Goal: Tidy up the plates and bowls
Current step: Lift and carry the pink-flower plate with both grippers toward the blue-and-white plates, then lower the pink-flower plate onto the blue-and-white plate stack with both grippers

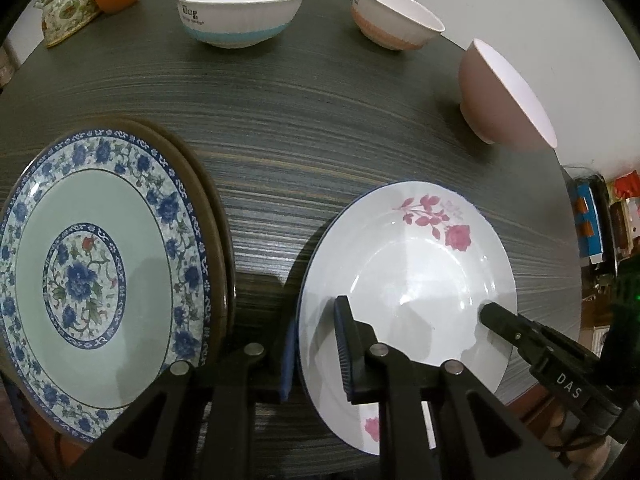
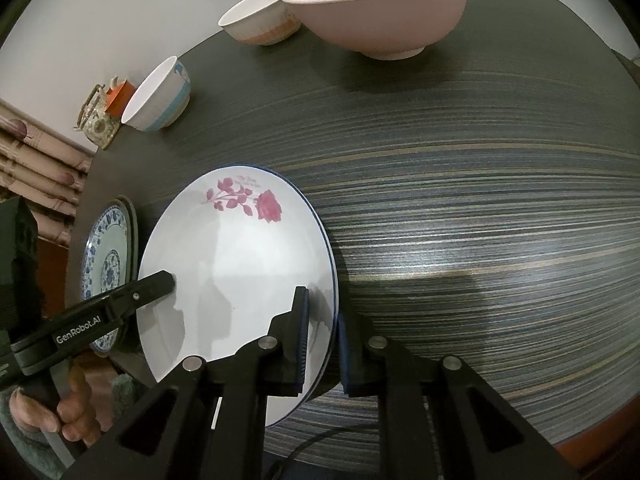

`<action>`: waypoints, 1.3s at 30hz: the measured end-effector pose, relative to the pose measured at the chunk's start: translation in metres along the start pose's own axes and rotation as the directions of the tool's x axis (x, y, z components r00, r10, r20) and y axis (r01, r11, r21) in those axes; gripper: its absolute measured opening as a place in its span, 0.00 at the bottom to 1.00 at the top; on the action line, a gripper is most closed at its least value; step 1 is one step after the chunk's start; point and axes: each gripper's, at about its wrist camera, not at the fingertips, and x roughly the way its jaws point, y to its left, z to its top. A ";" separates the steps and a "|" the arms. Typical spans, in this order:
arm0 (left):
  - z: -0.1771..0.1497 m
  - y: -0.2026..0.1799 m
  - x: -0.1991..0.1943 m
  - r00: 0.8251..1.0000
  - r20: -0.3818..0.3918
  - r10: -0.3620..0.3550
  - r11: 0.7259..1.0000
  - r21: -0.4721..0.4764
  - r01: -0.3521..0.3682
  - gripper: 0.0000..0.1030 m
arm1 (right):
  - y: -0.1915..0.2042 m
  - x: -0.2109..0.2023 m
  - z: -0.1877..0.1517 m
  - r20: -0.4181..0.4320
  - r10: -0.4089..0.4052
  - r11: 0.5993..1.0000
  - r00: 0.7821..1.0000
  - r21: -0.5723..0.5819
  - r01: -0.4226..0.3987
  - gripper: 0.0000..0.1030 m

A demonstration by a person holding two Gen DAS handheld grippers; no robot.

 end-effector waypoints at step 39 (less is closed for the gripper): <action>-0.032 0.104 -0.115 0.989 0.150 0.012 0.994 -0.108 0.005 0.17 | 0.089 -0.022 0.020 0.073 0.030 0.990 0.997 -0.139 -0.019 0.12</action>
